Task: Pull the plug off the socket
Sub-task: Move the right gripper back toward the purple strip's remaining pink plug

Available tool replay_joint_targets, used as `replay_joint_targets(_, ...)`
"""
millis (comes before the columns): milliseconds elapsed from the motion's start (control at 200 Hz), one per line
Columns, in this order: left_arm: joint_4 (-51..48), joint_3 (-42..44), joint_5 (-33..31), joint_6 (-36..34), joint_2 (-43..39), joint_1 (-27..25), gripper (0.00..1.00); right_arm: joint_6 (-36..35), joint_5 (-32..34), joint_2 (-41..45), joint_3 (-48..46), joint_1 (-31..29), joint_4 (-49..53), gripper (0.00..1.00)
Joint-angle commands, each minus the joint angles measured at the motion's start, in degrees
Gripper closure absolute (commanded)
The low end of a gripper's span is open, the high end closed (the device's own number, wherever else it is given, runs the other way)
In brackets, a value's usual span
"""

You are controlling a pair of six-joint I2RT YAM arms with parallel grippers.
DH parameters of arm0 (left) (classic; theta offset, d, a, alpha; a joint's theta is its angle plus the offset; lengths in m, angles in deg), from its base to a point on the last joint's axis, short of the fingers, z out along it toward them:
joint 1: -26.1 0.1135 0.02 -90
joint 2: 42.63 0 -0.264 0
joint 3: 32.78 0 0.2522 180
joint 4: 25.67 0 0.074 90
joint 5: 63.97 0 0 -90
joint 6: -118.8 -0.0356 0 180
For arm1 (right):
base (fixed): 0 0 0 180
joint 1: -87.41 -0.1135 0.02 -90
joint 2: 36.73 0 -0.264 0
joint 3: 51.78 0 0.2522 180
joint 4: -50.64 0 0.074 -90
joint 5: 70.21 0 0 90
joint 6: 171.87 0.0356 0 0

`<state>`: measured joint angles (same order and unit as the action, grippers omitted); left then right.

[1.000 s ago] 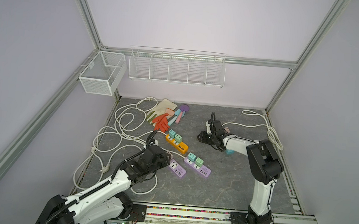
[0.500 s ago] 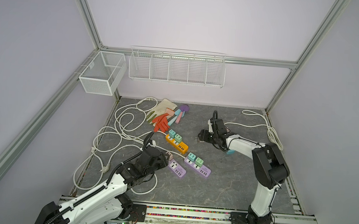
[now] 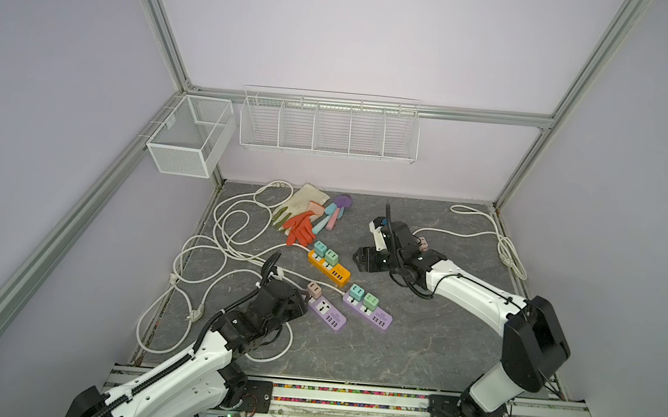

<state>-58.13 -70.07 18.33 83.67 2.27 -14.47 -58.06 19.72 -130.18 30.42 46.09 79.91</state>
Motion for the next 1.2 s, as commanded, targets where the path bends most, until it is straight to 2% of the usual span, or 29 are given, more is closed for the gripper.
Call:
replay_joint_targets(0,0.1,1.4,-1.4,1.2,-1.0,0.6,0.51,-2.6,3.5,3.2,-1.4,-3.0,3.9,0.22)
replay_joint_targets(250,0.6,2.5,-0.9,1.3,-1.4,3.1,0.50,-5.3,7.5,3.3,-0.8,-11.8,5.6,0.22)
replay_joint_targets(565,-2.1,2.9,-0.5,1.2,-4.5,5.3,0.48,-6.4,9.2,-2.9,1.8,-19.3,3.6,0.21)
replay_joint_targets(715,-2.0,3.8,-0.9,1.7,-5.6,5.5,0.48,-7.8,8.2,-7.3,4.5,-20.3,3.4,0.22)
replay_joint_targets(1195,-4.0,4.6,-1.3,2.1,-7.1,5.5,0.45,-9.5,7.0,-18.9,13.2,-20.4,4.3,0.35)
